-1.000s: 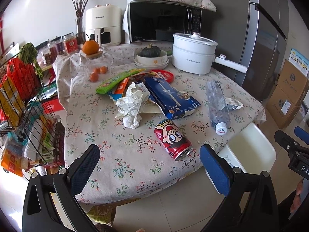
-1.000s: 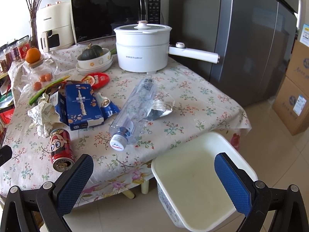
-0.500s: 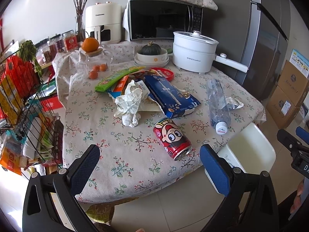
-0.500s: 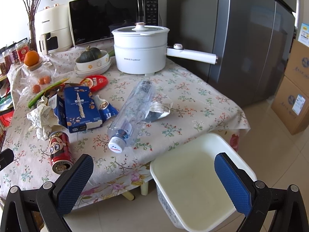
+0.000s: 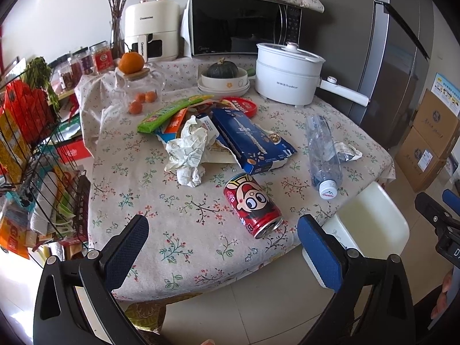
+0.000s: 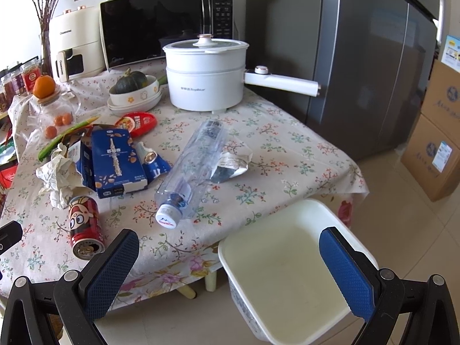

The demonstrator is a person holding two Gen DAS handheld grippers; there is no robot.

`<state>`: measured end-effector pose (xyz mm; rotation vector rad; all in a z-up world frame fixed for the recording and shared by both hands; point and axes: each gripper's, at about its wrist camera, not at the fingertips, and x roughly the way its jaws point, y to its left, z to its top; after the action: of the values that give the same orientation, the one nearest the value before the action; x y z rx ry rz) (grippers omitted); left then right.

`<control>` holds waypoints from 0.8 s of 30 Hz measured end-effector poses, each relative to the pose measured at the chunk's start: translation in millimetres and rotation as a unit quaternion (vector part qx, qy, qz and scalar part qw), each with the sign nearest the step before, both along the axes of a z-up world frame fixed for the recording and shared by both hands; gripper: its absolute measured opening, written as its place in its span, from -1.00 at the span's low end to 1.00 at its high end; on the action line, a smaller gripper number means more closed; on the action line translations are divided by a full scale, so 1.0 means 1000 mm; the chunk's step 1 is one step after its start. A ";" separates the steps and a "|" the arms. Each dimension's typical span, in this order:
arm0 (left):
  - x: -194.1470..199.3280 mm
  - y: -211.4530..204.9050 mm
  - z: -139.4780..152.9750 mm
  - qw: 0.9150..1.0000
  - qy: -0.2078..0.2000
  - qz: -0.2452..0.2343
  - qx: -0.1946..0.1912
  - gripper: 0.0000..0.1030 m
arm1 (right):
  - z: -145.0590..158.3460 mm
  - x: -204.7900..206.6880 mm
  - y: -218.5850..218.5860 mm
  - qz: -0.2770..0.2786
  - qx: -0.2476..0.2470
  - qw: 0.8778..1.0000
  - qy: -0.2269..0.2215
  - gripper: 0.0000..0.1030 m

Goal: Collect trash

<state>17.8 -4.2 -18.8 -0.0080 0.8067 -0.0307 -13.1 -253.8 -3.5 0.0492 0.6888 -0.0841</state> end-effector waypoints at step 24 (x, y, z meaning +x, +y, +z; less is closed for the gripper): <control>0.084 0.019 -0.040 0.982 0.131 -0.005 -0.139 0.74 | 0.013 0.099 -0.003 0.066 0.023 0.993 0.095 1.00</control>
<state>101.6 15.0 -59.0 -0.2774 1.0599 -0.1534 85.4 -257.2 9.9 0.0394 0.8835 0.0554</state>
